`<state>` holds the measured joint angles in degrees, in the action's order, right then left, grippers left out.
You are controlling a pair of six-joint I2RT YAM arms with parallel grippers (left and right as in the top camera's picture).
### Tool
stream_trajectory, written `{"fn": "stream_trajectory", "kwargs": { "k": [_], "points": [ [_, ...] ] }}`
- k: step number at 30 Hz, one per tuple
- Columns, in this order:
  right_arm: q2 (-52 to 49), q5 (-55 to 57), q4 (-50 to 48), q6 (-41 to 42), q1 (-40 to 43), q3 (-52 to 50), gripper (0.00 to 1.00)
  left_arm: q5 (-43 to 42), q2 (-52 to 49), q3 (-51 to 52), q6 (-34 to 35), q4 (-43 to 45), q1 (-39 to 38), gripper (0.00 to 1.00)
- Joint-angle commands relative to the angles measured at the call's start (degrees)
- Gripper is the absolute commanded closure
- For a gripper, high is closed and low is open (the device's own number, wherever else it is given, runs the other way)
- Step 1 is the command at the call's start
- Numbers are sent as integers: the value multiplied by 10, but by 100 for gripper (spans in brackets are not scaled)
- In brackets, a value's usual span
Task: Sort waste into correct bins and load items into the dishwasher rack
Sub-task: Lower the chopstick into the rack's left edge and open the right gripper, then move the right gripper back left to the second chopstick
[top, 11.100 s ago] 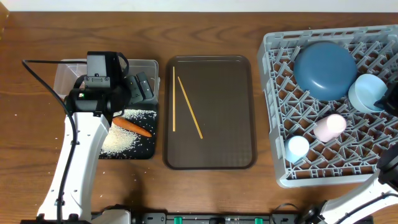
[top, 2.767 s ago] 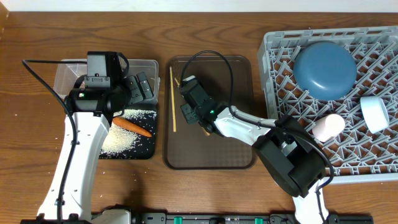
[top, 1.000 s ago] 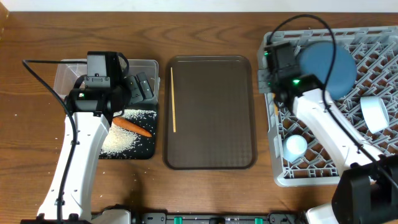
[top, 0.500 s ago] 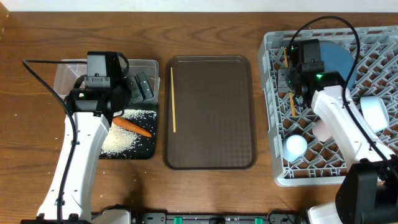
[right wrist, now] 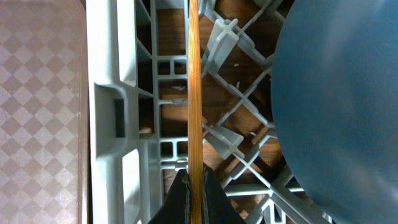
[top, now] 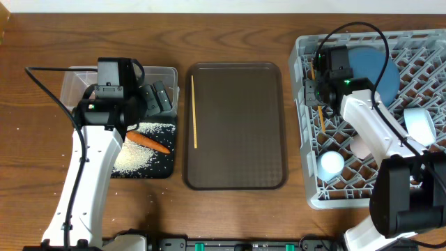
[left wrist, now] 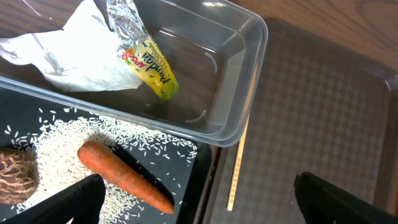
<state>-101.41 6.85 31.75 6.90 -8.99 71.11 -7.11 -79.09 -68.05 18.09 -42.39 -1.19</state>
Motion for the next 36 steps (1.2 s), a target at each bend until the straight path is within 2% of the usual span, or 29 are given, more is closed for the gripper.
{"fn": "stream_trajectory", "kwargs": {
  "k": [1,7,14,18,24,30,36],
  "points": [
    [0,-3,-8,-8,1,0,97,3,-3,3,-2,-2,1,2],
    [0,-2,-9,-8,1,0,63,3,-3,3,-2,-2,1,2],
    [25,-7,-26,-18,-3,17,64,3,-3,3,-2,-2,1,2],
    [80,-62,-38,-17,-17,55,65,3,-3,3,-2,-2,1,2],
    [139,-88,-120,58,-77,69,64,3,-3,3,-2,-2,1,2],
    [111,-86,-178,109,-168,68,61,3,-3,3,-2,-2,1,2],
    [23,-67,-201,125,-243,68,58,3,-3,3,-2,-2,1,2]
  ]
}}
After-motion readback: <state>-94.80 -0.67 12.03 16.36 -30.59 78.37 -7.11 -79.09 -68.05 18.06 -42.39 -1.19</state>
